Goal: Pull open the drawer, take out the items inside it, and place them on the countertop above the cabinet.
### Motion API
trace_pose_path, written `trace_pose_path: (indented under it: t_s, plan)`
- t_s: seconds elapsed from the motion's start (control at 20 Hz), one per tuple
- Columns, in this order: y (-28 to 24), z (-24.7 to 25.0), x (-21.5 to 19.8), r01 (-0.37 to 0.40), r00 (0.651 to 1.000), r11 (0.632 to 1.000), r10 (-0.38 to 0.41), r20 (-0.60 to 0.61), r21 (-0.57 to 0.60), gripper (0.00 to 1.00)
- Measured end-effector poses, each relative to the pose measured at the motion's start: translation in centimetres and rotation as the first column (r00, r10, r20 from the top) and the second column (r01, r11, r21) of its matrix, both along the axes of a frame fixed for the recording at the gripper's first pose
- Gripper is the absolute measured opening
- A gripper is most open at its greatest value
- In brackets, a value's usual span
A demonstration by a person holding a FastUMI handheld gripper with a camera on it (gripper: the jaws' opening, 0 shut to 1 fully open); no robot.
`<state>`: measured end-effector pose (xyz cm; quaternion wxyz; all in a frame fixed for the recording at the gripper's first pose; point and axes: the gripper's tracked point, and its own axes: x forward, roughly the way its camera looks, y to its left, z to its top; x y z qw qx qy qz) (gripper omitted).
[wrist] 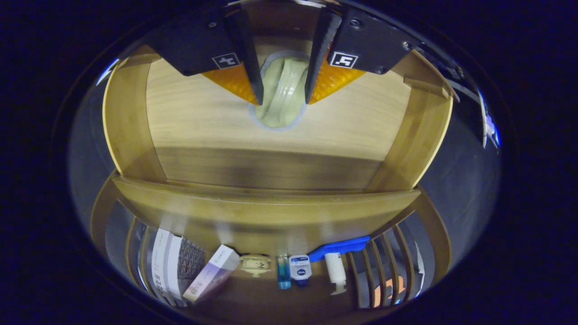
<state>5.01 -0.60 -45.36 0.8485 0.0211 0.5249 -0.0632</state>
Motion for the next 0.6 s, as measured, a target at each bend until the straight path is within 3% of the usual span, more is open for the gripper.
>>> trace_pose_path:
  t_s: [0.2, 0.6]
  plan:
    - [-0.7, -1.1, -0.2, 0.039, 0.999, 0.999, -0.039, -0.029, 0.01, 0.46]
    - [-1.0, -1.0, 0.1, 0.017, 1.0, 1.0, -0.017, 0.016, 0.023, 0.23]
